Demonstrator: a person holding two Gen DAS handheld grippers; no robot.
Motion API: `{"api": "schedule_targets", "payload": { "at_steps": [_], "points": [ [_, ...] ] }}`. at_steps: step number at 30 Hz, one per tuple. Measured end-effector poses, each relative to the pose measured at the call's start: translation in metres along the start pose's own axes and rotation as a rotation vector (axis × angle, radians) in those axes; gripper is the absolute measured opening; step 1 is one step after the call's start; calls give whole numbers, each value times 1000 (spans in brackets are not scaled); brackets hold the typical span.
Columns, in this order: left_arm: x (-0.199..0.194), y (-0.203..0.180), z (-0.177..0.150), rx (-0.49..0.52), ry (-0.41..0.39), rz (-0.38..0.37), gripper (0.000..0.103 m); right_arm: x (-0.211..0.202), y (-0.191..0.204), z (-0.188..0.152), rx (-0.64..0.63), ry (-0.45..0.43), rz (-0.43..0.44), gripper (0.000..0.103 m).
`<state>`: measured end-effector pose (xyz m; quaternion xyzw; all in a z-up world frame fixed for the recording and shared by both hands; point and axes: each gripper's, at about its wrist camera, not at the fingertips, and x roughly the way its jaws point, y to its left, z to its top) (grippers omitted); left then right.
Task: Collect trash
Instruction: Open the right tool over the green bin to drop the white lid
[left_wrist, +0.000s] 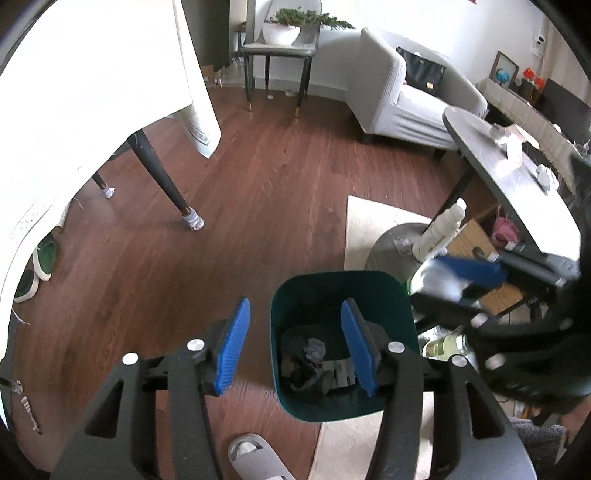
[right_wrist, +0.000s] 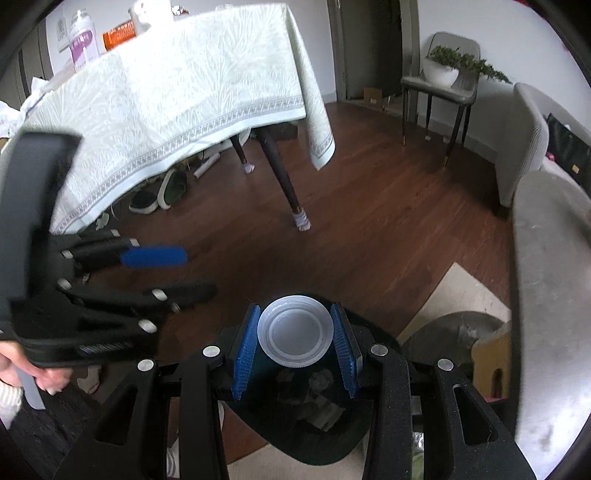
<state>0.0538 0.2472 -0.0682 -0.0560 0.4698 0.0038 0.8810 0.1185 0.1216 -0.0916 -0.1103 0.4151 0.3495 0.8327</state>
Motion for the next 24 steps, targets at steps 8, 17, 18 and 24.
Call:
{"api": "schedule_targets", "payload": {
  "at_steps": [8,17,18,24],
  "points": [
    [-16,5,11,-20,-64,-15,53,33,8,-23,-9,108,3,40],
    [-41,-5,23,-20,-162,-46,40,54,7,-41,-13,186,-16,40],
    [-44,-6,24,-21,-173,-50,39,55,6,-42,-8,192,-15,40],
    [-66,-13,35,-33,-252,-90,35,62,5,-54,-25,239,-33,40]
  ]
}}
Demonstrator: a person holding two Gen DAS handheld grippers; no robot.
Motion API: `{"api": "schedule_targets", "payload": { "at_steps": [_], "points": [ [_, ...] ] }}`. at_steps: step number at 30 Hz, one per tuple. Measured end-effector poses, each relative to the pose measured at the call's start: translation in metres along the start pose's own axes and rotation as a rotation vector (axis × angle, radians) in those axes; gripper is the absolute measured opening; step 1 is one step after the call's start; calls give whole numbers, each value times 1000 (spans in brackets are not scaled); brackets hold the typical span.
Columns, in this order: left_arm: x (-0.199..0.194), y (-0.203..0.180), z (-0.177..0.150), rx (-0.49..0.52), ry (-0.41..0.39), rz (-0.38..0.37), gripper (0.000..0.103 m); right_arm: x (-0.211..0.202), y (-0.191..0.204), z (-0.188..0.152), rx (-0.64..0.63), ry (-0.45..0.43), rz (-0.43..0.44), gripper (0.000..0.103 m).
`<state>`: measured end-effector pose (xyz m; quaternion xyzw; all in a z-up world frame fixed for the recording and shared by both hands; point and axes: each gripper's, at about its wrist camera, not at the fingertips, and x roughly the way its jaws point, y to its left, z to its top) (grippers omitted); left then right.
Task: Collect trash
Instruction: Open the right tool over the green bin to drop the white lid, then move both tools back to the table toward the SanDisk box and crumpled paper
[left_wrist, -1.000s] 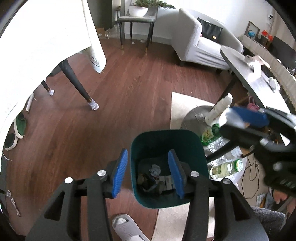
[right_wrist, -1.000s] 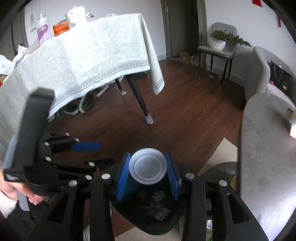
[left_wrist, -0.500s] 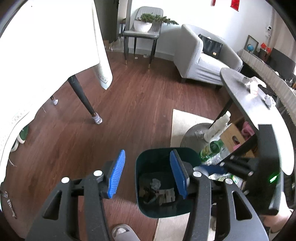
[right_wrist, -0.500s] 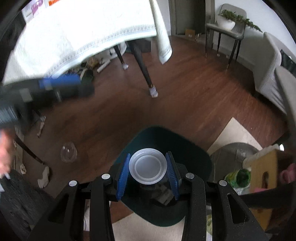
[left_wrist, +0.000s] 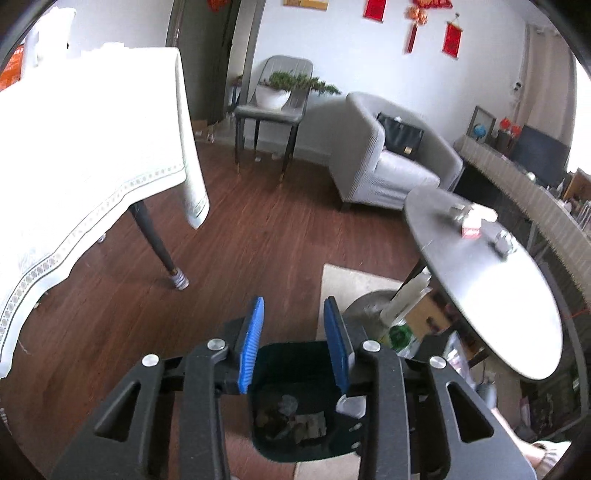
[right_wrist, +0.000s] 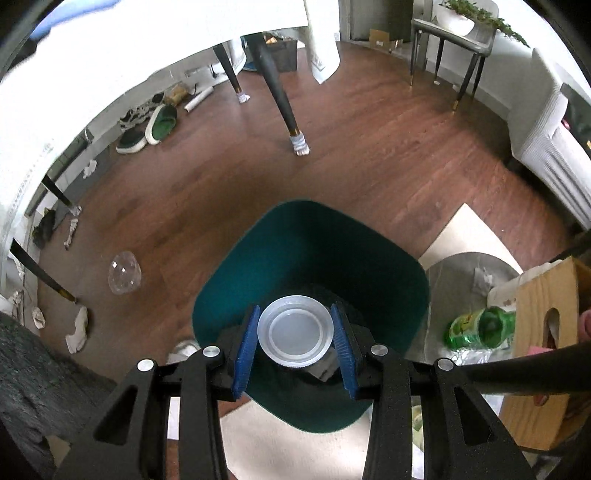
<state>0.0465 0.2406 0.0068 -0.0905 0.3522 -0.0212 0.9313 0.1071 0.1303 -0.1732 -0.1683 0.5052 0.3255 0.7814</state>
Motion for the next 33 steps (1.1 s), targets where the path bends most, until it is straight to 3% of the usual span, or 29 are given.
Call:
{"api": "schedule_targets", "payload": {
  "at_steps": [4,14,24,33],
  "points": [
    [-6,-7,8,-7,-34,-12,35,2,-1,-6,1,10,0,53],
    [-13,-26,19,7,-84,-13,35,-38,-10,-9,13,-80,29,53],
    [-11,-61,31,66,-118,-1,35,-112,-15,-8,-21,-247,70,53],
    [13,-101,37,100,-93,-36,35,-165,-64,-21,44,-358,24,53]
  ]
}}
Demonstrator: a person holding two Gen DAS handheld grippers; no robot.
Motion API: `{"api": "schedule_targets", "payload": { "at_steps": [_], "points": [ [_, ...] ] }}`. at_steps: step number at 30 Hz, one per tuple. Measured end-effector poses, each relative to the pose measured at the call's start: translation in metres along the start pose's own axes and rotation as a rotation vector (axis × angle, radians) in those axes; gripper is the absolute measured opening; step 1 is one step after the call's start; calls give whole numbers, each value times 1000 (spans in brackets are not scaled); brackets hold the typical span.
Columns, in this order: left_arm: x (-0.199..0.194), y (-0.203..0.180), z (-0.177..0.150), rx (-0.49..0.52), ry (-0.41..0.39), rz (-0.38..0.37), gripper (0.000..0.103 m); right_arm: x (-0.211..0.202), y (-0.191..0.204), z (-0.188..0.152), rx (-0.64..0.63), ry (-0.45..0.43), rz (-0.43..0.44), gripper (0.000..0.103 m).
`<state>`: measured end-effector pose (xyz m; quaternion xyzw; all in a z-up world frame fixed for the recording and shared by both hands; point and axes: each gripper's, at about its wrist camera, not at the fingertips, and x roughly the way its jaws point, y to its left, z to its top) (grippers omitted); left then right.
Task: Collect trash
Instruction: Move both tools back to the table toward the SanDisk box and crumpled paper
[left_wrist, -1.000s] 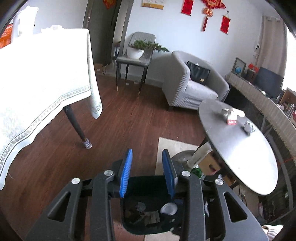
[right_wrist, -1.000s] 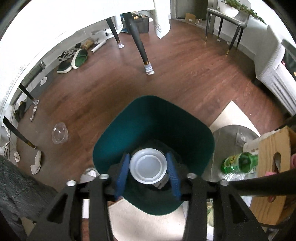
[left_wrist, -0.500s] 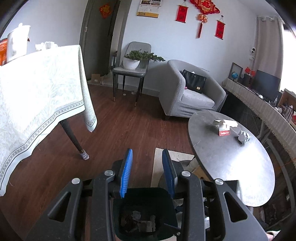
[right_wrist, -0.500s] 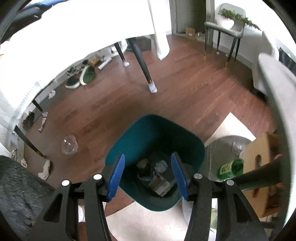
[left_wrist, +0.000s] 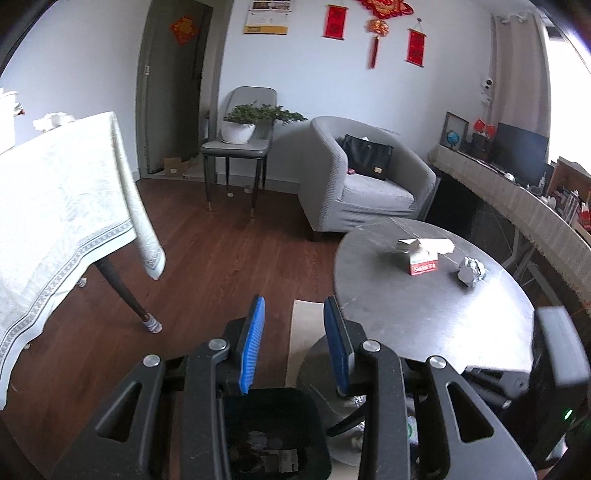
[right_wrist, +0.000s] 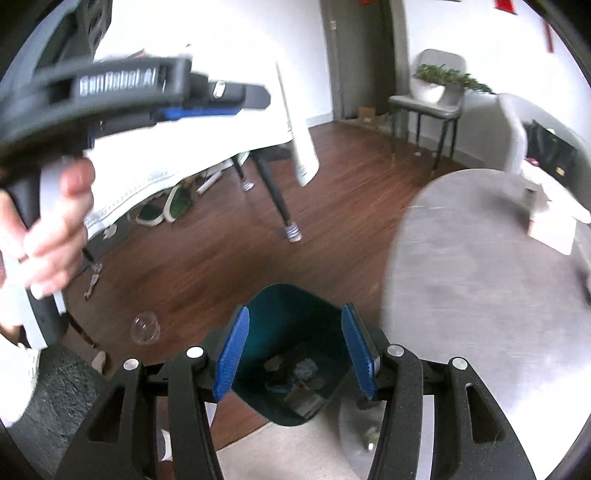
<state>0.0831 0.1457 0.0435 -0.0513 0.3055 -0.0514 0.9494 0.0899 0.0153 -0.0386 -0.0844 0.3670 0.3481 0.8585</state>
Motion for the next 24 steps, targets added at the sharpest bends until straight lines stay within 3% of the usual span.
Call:
{"api": "schedule_targets", "payload": {
  "at_steps": [7,24],
  "points": [
    [25,-31,6,26,18,-33,35,-31,-47,2,58,-67,-85,53],
    [81,-81,32,70,59,-61,56,-69,-159,4,204,-150,-269,59]
  ]
}}
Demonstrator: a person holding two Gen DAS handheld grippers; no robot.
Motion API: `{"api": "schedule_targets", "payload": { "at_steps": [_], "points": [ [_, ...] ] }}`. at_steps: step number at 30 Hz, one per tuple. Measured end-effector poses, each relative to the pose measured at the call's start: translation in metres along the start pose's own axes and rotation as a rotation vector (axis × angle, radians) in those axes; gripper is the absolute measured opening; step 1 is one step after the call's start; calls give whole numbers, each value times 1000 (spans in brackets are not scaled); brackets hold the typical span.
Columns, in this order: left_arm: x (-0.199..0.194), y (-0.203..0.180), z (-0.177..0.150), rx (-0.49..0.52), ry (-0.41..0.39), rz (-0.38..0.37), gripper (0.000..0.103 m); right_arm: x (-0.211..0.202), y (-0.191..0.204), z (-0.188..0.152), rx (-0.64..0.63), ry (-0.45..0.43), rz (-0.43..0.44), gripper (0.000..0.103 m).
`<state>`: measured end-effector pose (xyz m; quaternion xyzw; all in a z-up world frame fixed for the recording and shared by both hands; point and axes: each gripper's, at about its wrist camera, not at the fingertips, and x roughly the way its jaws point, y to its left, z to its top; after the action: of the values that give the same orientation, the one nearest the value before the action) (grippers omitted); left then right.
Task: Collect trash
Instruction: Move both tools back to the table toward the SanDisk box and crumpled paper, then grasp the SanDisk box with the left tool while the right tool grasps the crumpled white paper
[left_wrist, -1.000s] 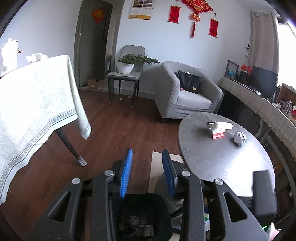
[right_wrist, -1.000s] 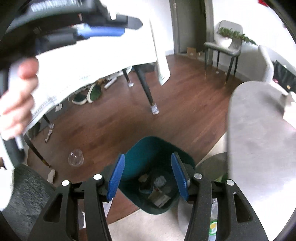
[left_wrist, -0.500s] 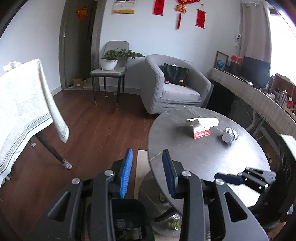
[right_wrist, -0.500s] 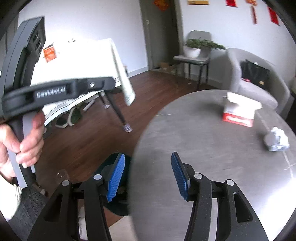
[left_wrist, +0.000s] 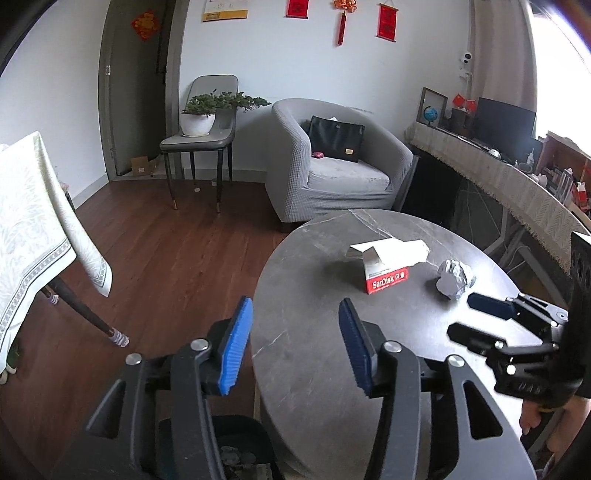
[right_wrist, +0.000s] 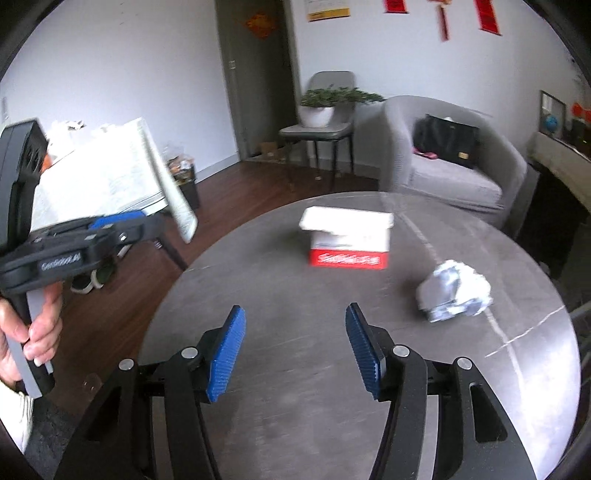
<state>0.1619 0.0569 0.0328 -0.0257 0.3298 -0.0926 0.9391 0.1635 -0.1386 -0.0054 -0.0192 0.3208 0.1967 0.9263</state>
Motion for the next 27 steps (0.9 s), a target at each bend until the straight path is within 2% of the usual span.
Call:
{"api": "schedule_targets", "payload": {
  "at_steps": [3,8,14,19,23,27],
  "points": [
    [6,-5,6,-1,0,-3,64,1,-21,6,33,-18,-46,64],
    [19,-15,20,-1,-1,-17,78,11,-48,10,79,-15,-105,79],
    [34,-29,36,-9,-10,-53,93,18,-86,13,157,-2,-164,87],
    [57,-44,43,-18,28,-75,96,29,-111,16,207,30,-174,88],
    [77,-59,44,-23,67,-79,97,39,-122,17,257,59,-145,88],
    [95,-72,41,-9,113,-50,97,52,-121,20,269,87,-128,87]
  ]
}}
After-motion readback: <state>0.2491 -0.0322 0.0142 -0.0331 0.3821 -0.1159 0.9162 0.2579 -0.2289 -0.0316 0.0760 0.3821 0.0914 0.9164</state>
